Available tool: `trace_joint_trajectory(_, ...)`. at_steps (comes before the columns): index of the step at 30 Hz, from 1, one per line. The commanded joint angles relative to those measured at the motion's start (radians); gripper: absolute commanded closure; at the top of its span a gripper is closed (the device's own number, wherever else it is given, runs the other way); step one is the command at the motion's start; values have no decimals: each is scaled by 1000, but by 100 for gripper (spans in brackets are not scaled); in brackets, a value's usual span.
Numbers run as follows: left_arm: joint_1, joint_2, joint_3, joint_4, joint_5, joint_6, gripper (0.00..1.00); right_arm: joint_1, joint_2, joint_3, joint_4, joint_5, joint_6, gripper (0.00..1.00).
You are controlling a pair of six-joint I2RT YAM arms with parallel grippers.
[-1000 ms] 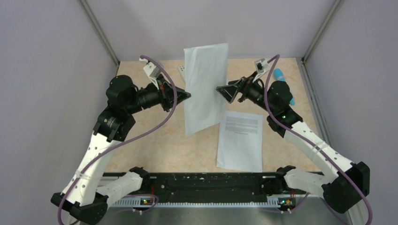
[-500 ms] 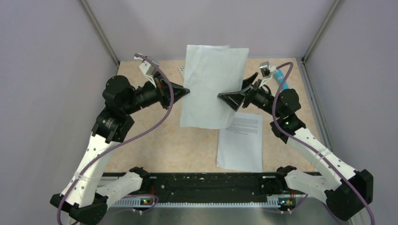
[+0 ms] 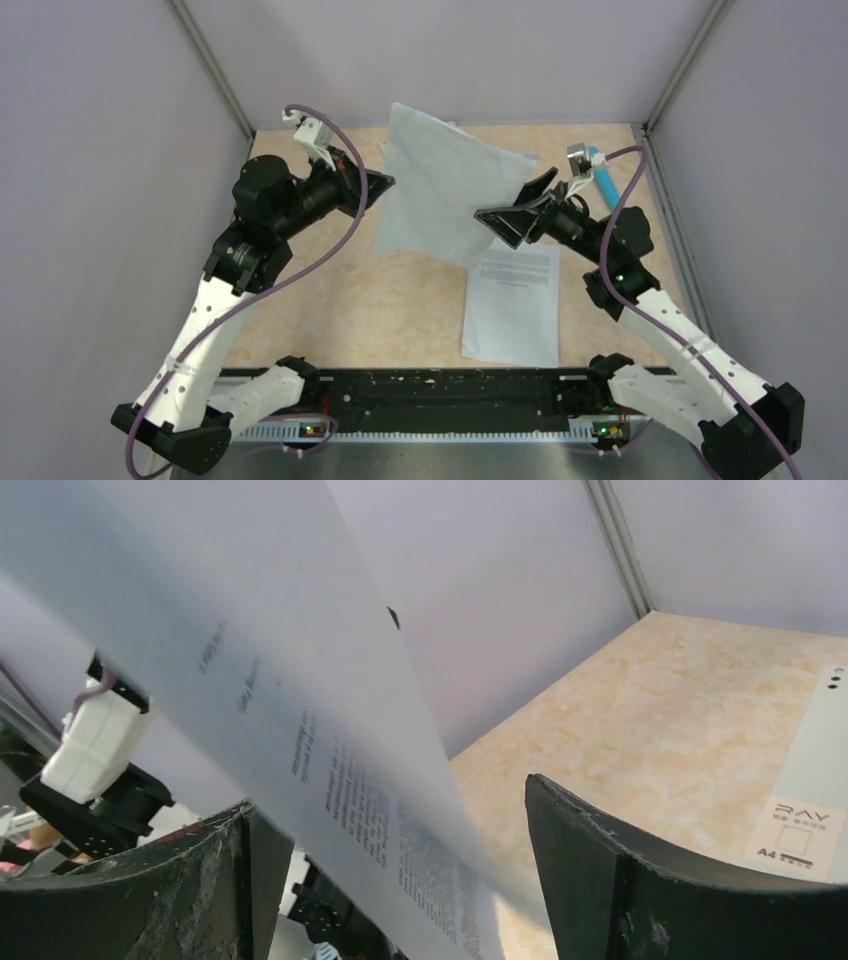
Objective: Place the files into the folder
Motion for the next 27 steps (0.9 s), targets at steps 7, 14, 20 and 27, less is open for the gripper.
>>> trace_joint_trajectory(7,7,-11,21,54,-36,-83,100,-8,-44,1,94,-43,59,23)
trace_joint_trajectory(14,8,23,32,81,66,-155,100,-8,-46,62,-97,44,-41,28)
trace_joint_trajectory(20,5,78,-20,80,93,-231,100,-8,-41,164,-436,263,-130,64)
trace_joint_trajectory(27,-146,229,-100,66,-41,-290,100,-9,-33,283,-953,541,-180,100)
